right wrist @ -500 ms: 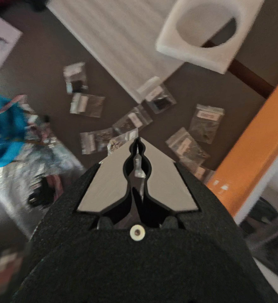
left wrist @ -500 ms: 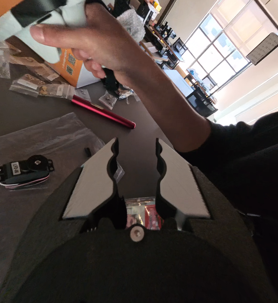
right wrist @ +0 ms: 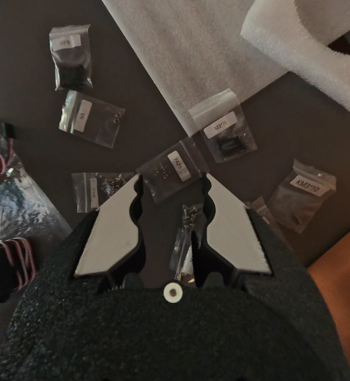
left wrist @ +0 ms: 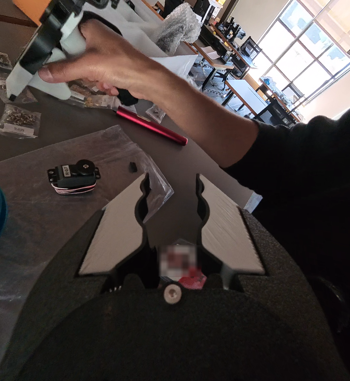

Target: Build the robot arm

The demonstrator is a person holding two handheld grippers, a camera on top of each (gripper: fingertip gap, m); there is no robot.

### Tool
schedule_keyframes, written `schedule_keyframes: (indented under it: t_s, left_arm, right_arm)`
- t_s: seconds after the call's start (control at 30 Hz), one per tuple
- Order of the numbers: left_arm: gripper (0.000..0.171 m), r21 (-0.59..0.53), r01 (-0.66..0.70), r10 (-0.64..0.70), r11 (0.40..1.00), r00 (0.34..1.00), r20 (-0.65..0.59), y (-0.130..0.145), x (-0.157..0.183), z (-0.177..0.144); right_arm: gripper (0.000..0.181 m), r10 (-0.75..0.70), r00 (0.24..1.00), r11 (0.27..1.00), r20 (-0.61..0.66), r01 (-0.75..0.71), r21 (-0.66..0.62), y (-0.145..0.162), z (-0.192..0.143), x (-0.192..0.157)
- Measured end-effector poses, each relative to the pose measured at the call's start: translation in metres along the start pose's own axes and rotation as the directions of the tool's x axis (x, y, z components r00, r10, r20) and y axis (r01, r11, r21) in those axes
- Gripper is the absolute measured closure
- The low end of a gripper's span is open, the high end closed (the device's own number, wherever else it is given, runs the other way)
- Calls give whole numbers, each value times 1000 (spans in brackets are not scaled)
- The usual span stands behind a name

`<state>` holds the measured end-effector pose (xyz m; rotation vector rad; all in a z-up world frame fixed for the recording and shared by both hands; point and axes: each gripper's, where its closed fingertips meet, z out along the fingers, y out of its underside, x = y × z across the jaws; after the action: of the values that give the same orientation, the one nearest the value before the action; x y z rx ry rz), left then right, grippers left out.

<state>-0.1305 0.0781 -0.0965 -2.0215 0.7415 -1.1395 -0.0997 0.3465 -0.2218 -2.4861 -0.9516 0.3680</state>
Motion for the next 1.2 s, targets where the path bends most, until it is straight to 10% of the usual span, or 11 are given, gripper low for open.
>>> schedule_keyframes:
  t_s: [0.23,0.4,0.63,0.83,1.03,1.2]
  left_arm:
    - [127,-24,-24,23,999,1000,-6,9,0,-12]
    - [127,-30,-35,35,999,999,0,7,-5,-18]
    - [128,7,1,-1,1000,1000,22,-4,-22,-26]
    - [128,9,-15,14,1000,995,100,0,-34,-44]
    - [129,42,78,-88,996,931,354,50,-82,-115]
    - [131,15,142,-108,990,680,725,109,-169,-228]
  right_arm:
    - [177,-116,992,992,-47,118,50,15,-6,-18]
    - [178,-170,982,976,-86,179,124,28,-46,-39]
    - [178,-15,949,922,315,-109,373,34,-148,-123]
    - [179,-22,954,905,300,-108,411,46,-169,-132]
    - [178,-5,942,889,336,-150,432,56,-162,-177]
    - [178,47,909,878,414,-235,417,58,-138,-244]
